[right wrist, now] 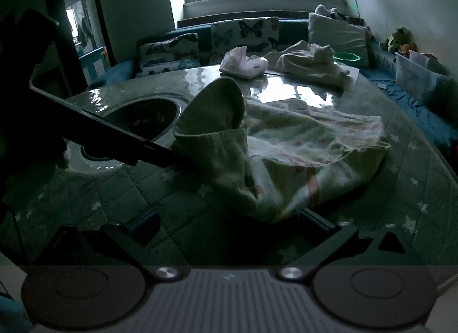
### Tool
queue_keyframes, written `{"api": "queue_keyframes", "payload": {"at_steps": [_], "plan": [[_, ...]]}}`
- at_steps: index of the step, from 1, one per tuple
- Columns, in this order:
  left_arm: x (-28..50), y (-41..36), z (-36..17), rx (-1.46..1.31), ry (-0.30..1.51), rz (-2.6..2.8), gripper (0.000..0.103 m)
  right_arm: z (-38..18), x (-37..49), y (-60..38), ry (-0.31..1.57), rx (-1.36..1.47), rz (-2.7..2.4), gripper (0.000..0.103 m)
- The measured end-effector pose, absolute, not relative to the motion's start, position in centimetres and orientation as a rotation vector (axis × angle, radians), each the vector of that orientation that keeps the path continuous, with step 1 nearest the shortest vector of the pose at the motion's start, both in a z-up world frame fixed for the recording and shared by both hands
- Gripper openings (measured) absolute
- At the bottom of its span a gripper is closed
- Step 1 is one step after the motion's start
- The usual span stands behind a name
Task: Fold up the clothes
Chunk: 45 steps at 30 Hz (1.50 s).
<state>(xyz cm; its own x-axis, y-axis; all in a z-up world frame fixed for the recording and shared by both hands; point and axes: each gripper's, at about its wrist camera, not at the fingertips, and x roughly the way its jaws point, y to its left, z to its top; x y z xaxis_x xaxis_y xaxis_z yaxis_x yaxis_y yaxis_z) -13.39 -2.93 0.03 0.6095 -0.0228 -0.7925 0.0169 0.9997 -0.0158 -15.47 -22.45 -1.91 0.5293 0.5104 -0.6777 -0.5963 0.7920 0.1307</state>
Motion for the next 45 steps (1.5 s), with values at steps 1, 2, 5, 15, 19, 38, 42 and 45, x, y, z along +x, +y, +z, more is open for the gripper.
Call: {"api": "queue_keyframes", "payload": {"at_steps": [1,2,5,15,19,38,42,45], "plan": [[-13.4,-3.0,0.0,-0.006,0.916,-0.023,0.095,-1.9,-15.4,-22.4,0.769,-0.123,0.664,0.103],[-13.3,-3.0,0.0,-0.005,0.917,-0.022,0.095,-2.0,-15.4,-22.4,0.77,-0.123,0.665,0.103],[-13.3,-3.1,-0.1,-0.001,0.92,-0.02,0.097,-2.1,-15.4,-22.3,0.776,-0.127,0.667,0.103],[-12.8,-3.3,-0.4,0.006,0.929,-0.013,0.099,-2.2,-14.9,-22.4,0.775,-0.129,0.651,0.103],[-12.5,-3.2,-0.4,0.011,0.933,-0.013,0.1,-2.3,-14.6,-22.5,0.775,-0.124,0.649,0.103],[-11.4,-3.5,-1.3,0.035,0.961,0.009,0.101,-2.5,-13.4,-22.3,0.772,-0.144,0.657,0.103],[-11.3,-3.4,-1.5,0.035,0.965,0.013,0.101,-2.6,-13.1,-22.2,0.782,-0.145,0.657,0.103],[-11.2,-3.3,-1.5,0.034,0.967,0.016,0.101,-2.7,-12.9,-22.2,0.784,-0.15,0.657,0.103]]}}
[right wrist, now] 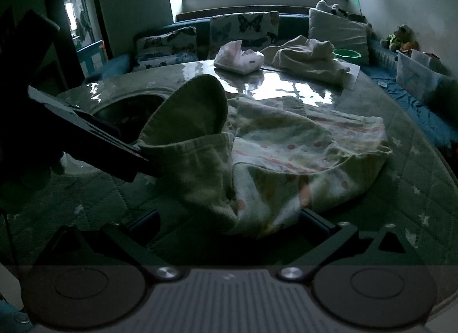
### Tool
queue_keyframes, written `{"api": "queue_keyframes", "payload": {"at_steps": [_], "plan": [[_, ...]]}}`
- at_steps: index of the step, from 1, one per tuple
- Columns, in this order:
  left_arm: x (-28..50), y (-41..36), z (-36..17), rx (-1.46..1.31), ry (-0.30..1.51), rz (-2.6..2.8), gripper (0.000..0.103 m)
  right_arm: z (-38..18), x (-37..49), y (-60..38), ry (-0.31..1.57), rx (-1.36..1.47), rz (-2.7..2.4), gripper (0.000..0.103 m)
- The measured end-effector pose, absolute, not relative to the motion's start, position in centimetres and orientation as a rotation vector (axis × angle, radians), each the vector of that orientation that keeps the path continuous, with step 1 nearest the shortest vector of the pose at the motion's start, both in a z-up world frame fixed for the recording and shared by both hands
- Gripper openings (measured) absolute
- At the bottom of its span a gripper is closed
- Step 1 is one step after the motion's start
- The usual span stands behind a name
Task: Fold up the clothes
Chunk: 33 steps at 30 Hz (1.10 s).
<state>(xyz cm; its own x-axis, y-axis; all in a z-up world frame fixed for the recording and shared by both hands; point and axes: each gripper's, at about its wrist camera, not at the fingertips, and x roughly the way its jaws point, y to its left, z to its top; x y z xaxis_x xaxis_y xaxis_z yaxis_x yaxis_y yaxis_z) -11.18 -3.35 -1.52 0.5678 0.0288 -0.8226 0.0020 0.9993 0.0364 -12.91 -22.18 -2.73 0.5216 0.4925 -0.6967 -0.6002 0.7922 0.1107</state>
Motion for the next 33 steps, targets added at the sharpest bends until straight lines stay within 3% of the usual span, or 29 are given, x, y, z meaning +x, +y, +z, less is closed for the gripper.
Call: {"api": "queue_keyframes", "payload": {"at_steps": [33], "plan": [[-8.8,-3.0,-0.7,0.068,0.963,0.056,0.102,-3.3,-11.4,-22.1,0.79,-0.169,0.662,0.103]]}}
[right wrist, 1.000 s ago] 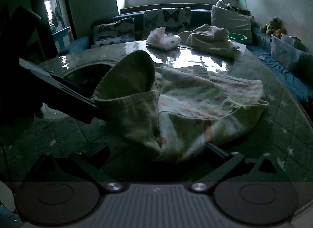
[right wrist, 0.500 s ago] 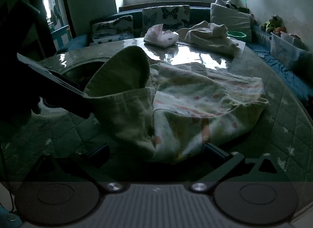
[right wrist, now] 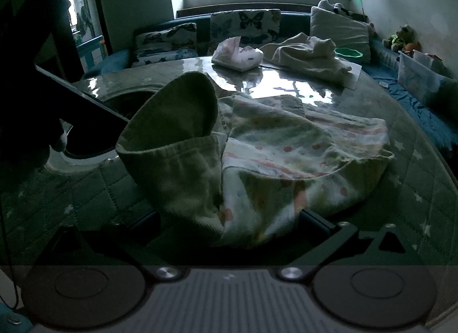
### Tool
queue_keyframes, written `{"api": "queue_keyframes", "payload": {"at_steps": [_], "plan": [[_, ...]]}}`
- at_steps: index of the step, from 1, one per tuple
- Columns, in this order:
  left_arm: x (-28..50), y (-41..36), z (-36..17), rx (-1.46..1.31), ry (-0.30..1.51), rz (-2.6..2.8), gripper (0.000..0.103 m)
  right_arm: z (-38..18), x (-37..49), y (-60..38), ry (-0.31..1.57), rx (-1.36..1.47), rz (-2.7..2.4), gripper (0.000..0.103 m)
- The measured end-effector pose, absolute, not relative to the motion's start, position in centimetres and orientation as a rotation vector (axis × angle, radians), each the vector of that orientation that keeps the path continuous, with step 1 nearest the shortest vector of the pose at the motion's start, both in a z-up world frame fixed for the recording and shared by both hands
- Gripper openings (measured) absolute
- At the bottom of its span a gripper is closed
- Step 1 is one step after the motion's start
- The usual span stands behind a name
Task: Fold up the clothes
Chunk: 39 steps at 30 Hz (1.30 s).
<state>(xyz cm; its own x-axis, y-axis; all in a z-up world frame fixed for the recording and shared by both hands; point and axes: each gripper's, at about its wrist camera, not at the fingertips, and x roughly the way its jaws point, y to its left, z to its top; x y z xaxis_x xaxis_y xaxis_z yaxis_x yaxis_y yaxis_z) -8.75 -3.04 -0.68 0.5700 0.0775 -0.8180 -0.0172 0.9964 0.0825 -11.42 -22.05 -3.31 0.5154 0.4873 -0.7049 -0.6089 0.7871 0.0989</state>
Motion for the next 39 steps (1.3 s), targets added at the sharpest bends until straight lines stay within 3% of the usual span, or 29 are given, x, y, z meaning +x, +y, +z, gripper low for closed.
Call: {"api": "queue_keyframes", "payload": {"at_steps": [39], "plan": [[-5.9,-1.8,-0.2,0.073,0.96,0.103,0.102,-2.1,-10.7,-21.2,0.758,-0.202,0.73,0.103]]}}
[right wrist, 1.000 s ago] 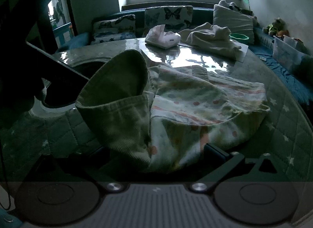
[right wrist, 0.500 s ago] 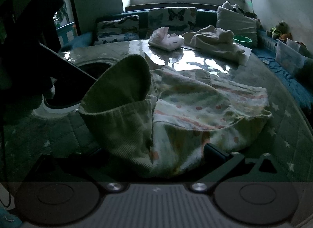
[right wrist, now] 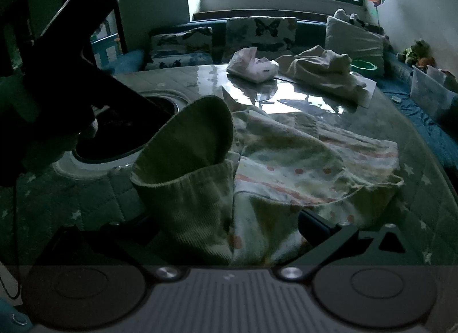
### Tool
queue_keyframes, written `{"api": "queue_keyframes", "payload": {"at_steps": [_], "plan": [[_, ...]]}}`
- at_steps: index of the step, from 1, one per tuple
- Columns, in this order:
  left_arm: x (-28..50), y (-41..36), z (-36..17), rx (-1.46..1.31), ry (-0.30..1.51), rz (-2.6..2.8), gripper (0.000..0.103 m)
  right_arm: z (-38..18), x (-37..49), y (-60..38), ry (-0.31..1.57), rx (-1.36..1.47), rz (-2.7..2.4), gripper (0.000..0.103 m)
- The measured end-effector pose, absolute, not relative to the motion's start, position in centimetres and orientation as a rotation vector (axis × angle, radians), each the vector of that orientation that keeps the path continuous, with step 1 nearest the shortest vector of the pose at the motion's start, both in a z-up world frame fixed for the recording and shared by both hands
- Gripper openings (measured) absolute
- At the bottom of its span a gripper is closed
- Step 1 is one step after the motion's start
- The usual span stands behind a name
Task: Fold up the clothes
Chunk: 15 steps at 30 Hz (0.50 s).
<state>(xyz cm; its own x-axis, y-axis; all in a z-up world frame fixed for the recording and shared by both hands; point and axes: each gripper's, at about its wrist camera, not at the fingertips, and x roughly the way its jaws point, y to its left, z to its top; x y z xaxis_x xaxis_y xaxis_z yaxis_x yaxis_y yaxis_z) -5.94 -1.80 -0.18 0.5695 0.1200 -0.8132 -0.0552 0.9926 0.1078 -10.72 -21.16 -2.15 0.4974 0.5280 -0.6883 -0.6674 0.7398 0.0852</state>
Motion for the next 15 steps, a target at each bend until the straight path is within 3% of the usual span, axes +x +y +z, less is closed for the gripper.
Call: {"api": "queue_keyframes", "payload": {"at_steps": [15], "plan": [[-4.1,-0.6,3.7,0.047,0.883,0.132,0.102,-0.2,-11.1,-20.7,0.701,-0.191,0.791,0.103]]}}
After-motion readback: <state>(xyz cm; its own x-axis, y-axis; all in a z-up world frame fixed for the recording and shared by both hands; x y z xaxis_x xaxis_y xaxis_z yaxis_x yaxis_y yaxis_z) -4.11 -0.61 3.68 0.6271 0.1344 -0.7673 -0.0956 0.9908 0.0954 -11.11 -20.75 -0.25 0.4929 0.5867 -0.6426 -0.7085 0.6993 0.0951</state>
